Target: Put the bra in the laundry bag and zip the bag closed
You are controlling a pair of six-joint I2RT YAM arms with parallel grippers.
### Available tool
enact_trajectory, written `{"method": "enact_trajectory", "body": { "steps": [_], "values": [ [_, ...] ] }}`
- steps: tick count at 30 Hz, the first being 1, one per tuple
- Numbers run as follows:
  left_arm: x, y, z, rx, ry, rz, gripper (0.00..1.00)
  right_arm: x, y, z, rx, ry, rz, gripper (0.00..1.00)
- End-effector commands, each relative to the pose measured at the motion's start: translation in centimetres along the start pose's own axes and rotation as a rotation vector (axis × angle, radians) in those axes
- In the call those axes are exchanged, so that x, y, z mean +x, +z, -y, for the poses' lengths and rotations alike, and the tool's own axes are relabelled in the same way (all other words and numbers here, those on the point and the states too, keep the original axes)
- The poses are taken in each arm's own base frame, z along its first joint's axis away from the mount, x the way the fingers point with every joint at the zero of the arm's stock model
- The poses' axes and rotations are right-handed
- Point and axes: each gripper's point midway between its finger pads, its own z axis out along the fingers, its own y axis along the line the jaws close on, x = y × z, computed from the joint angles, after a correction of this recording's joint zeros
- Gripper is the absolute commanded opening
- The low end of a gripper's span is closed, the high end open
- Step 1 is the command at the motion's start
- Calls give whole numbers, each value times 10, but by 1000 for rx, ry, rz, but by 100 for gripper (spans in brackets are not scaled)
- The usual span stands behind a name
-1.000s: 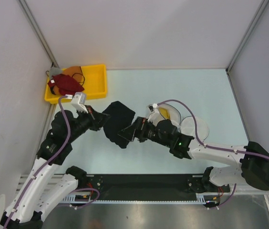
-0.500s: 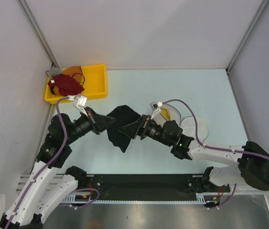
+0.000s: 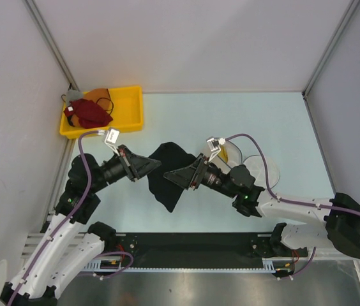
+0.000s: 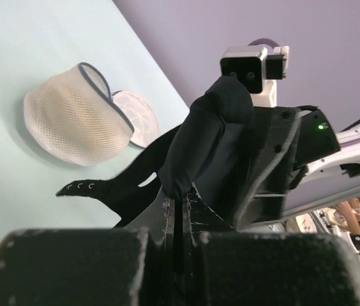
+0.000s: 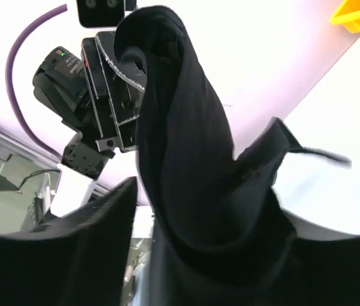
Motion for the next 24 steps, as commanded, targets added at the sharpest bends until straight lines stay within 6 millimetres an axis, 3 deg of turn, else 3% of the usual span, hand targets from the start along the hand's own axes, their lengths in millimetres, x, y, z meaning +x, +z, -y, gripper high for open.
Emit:
{"method": "enact_trajectory", "body": {
  "steps": [1, 3, 4, 7, 8, 9, 10, 12, 13, 14, 16, 17, 19, 21, 22, 23, 24],
  "values": [
    [0, 2, 13, 73, -27, 0, 0, -12, -3, -36, -129, -14, 39, 44],
    [0, 3, 12, 72, -32, 1, 0, -12, -3, -34, -128, -10, 38, 36],
    [1, 3, 12, 75, -33, -6, 0, -12, -4, -34, -129, -7, 36, 24],
    [4, 5, 12, 84, -29, -24, 1, -14, -4, -30, -109, 6, 34, 9],
    [4, 6, 9, 71, -11, -26, 7, -13, -5, -24, -86, 10, 26, 6],
    [7, 5, 2, 33, -9, -40, 27, -14, -6, -20, -67, 14, 23, 3],
    [6, 5, -3, 7, 5, -37, 39, -26, -10, -15, -40, 11, 43, 0],
    [0, 4, -17, -77, 55, -16, 57, -28, -19, 10, 80, -6, 15, 0],
    [-4, 6, -20, -97, 71, -12, 59, -40, -25, 3, 89, -36, 33, 0],
    [-6, 8, -25, -122, 94, -9, 59, -44, -35, 27, 205, -42, 12, 0],
    [-8, 14, -26, -132, 98, -29, 60, -57, -48, 33, 263, -80, 1, 0],
    [-5, 23, -34, -152, 80, -59, 60, -76, -64, 48, 333, -86, 27, 0],
    [-9, 36, -25, -138, 107, -67, 61, -91, -82, 53, 369, -105, 13, 0],
    [0, 61, -27, -161, 130, -107, 63, -120, -110, 75, 487, -99, 36, 0],
    [-6, 72, -20, -158, 165, -103, 64, -119, -120, 79, 494, -95, -9, 0],
    [2, 88, -31, -194, 173, -138, 66, -119, -131, 89, 532, -60, -27, 0],
    [7, 102, -31, -204, 196, -144, 66, -141, -150, 104, 584, -47, 35, 0]
  ]
}}
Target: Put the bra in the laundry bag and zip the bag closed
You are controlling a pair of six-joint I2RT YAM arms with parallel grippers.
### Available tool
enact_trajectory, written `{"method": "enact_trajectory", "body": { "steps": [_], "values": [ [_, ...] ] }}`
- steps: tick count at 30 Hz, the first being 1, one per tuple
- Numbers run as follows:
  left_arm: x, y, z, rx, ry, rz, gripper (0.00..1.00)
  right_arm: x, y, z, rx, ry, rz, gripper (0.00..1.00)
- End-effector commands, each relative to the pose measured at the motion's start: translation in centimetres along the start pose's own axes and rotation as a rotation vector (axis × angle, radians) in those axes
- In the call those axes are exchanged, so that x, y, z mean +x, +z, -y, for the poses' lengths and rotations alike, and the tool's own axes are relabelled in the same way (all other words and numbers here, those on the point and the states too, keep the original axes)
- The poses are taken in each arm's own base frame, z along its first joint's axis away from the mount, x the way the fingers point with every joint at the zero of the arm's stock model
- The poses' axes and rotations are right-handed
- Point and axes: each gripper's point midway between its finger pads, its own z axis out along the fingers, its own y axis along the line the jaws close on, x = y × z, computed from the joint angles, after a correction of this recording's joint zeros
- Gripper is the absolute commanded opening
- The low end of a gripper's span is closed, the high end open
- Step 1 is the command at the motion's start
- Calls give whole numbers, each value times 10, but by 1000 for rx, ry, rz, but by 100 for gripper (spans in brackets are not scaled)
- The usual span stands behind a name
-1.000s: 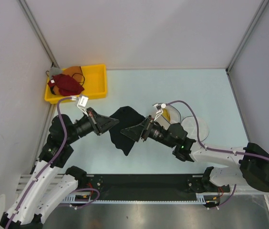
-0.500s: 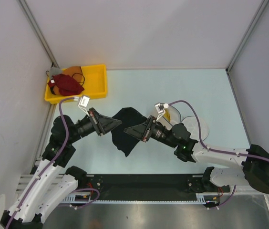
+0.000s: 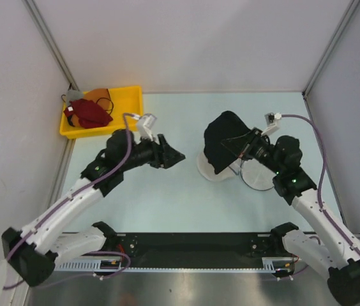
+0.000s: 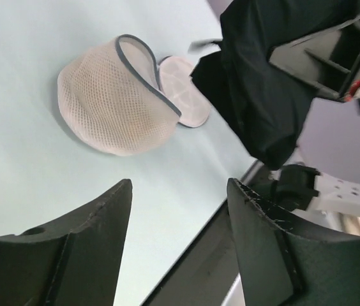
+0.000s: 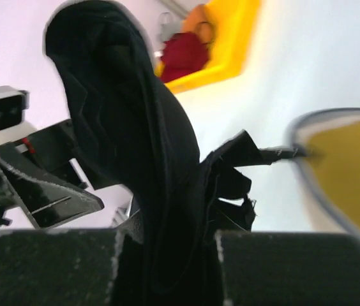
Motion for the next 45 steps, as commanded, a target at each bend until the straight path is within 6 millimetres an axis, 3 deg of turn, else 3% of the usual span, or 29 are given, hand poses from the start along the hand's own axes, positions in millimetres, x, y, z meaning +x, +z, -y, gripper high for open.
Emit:
{"method": "enact_trajectory", "body": {
  "steps": [1, 2, 3, 4, 6, 7, 9, 10, 16, 19, 20, 26, 29, 33, 36, 39, 45],
  "values": [
    [-24, 47, 14, -50, 144, 42, 67, -4, -32, 42, 76, 40, -140, 0],
    [-27, 58, 16, -45, 152, 45, 68, -9, -36, 53, 88, 53, -128, 0],
    [-12, 83, 3, -73, 146, -16, 68, -22, -42, 68, 119, 70, -94, 0],
    [-22, 93, 9, -60, 159, -7, 69, -27, -46, 73, 112, 78, -92, 0],
    [-6, 129, -10, -91, 162, -92, 70, -38, -52, 89, 135, 111, -71, 0],
    [-19, 141, -3, -77, 182, -87, 70, -40, -52, 89, 120, 109, -70, 0],
    [-4, 170, -20, -110, 191, -167, 72, -45, -52, 100, 137, 119, -65, 0],
    [-20, 179, -15, -107, 225, -142, 72, -44, -52, 100, 123, 130, -76, 0],
    [-8, 225, -48, -194, 280, -249, 69, -41, -46, 104, 58, 253, -81, 0],
    [-1, 229, -59, -228, 290, -278, 65, -37, -44, 111, 70, 296, -91, 0],
    [3, 230, -65, -242, 292, -288, 59, -35, -42, 117, 79, 315, -100, 0],
    [11, 233, -70, -242, 292, -312, 43, -29, -33, 135, 88, 367, -129, 0],
    [12, 233, -71, -244, 297, -314, 34, -26, -25, 133, 70, 357, -163, 0],
    [11, 233, -67, -230, 291, -307, 19, -8, 1, 134, 54, 376, -259, 0],
    [7, 229, -61, -210, 283, -286, 14, 15, 16, 132, 49, 394, -323, 0],
    [4, 226, -52, -168, 282, -254, 3, 32, 23, 142, 76, 419, -356, 0],
    [10, 219, -47, -120, 279, -231, 0, 61, 19, 163, 125, 444, -433, 0]
  ]
}}
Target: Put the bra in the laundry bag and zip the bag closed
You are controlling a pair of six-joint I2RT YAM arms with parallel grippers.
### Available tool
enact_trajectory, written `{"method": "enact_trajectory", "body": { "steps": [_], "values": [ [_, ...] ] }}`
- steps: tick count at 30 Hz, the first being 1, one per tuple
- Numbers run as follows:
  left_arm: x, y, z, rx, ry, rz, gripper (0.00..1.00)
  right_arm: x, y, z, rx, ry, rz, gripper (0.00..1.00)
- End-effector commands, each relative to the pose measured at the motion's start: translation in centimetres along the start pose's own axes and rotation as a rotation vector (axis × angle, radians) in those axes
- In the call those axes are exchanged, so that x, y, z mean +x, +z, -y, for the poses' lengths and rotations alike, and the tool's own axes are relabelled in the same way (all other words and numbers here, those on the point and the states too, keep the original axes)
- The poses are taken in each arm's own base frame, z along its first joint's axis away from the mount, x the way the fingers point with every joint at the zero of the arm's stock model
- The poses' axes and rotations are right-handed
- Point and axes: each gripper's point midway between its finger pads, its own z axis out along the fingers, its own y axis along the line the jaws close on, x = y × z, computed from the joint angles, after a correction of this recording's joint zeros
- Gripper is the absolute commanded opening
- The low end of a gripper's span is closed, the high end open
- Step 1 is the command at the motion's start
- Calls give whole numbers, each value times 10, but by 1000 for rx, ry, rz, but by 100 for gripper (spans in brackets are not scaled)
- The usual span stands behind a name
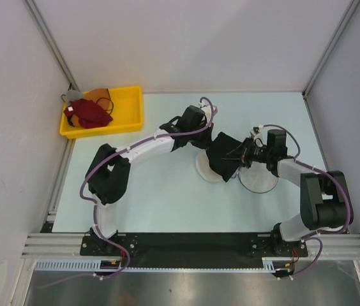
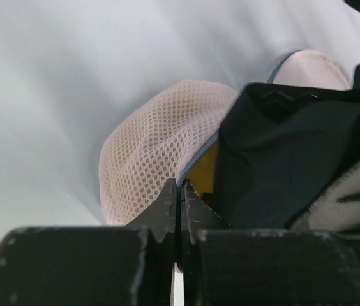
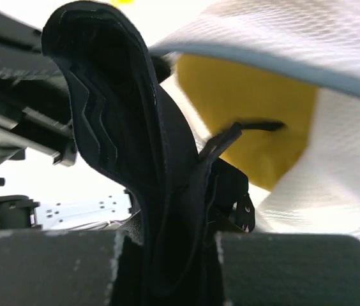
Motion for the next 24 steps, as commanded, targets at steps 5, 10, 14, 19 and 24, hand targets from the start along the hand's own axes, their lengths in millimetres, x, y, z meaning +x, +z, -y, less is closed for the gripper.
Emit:
{"method": "enact_trajectory", "body": {
  "steps": [5, 10, 14, 19, 24],
  "values": [
    [-28, -32, 29, 129, 35, 154, 0, 22, 12, 25, 23, -17, -84, 0],
    [-34, -38, 38, 171, 52, 183, 0, 32, 18, 41, 57, 0, -111, 0],
    [-31, -43, 43, 187, 75, 198, 0, 34, 21, 49, 62, 12, -139, 0],
    [-29, -46, 45, 191, 81, 203, 0, 40, 14, 64, 140, 4, -143, 0],
    [-29, -47, 58, 226, 96, 207, 0, 36, 17, 78, 227, -46, -138, 0]
  ]
}}
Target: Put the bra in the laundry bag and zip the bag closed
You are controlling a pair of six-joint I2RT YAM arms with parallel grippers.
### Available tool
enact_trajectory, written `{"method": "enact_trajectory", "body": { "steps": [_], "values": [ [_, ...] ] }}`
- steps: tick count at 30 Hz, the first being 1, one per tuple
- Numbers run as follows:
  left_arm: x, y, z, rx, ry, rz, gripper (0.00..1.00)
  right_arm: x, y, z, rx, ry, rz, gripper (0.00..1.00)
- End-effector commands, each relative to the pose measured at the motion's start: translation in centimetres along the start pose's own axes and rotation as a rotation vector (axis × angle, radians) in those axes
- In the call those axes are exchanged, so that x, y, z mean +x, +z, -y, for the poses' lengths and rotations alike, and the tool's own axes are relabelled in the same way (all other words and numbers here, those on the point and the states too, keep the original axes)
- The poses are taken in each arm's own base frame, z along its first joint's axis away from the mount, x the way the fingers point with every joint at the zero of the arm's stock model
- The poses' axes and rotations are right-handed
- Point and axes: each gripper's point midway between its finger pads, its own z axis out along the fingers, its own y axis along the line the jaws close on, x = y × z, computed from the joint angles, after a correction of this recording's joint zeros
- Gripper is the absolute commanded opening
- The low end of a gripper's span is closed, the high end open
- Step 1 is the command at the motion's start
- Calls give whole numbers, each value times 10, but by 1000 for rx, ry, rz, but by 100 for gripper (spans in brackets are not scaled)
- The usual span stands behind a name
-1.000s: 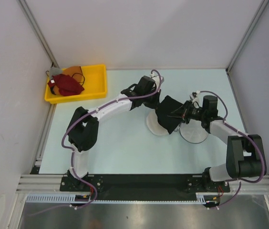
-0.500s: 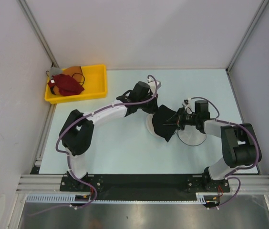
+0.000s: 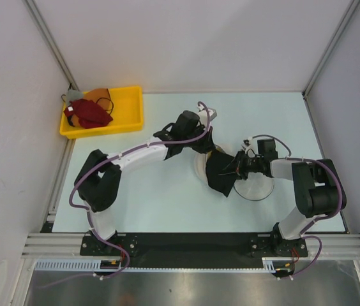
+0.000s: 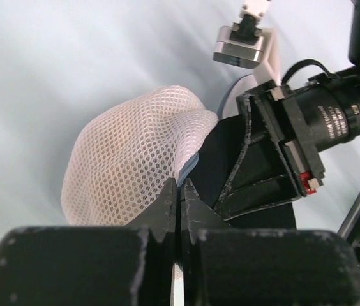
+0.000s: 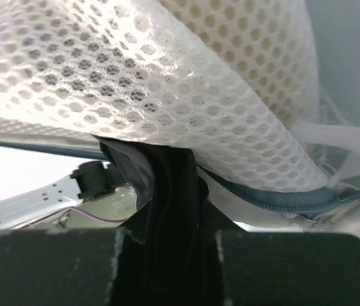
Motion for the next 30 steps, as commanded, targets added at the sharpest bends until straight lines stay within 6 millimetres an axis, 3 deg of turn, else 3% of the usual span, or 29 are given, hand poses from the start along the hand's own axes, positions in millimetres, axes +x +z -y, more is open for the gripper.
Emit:
{"method": "enact_trajectory", "body": {
  "steps": [1, 6, 13, 18, 21, 22, 25, 28, 30],
  "values": [
    [-36, -17, 38, 104, 71, 118, 0, -11, 2, 6, 61, -68, 25, 0],
    [-26, -20, 42, 88, 71, 95, 0, -34, -8, -9, -29, 20, 124, 0],
    [-5, -21, 31, 20, 36, 53, 0, -67, -26, -36, -161, 72, 261, 0],
    [-2, -17, 39, 35, 12, 39, 0, -65, -6, -61, -225, 40, 212, 0],
    [-4, -17, 37, 17, 3, 34, 2, -63, 1, -50, -222, 54, 195, 0],
    [-6, -19, 36, 11, 6, 39, 5, -64, 1, -48, -229, 50, 192, 0],
    [-12, -28, 29, -16, 6, 51, 45, -62, 4, -39, -249, 60, 169, 0],
    [-24, -43, 11, -32, -89, 100, 61, -62, 7, -34, -258, 61, 157, 0],
    [-31, -53, -14, -64, -167, 137, 62, -61, 9, -32, -257, 50, 147, 0]
  ]
}}
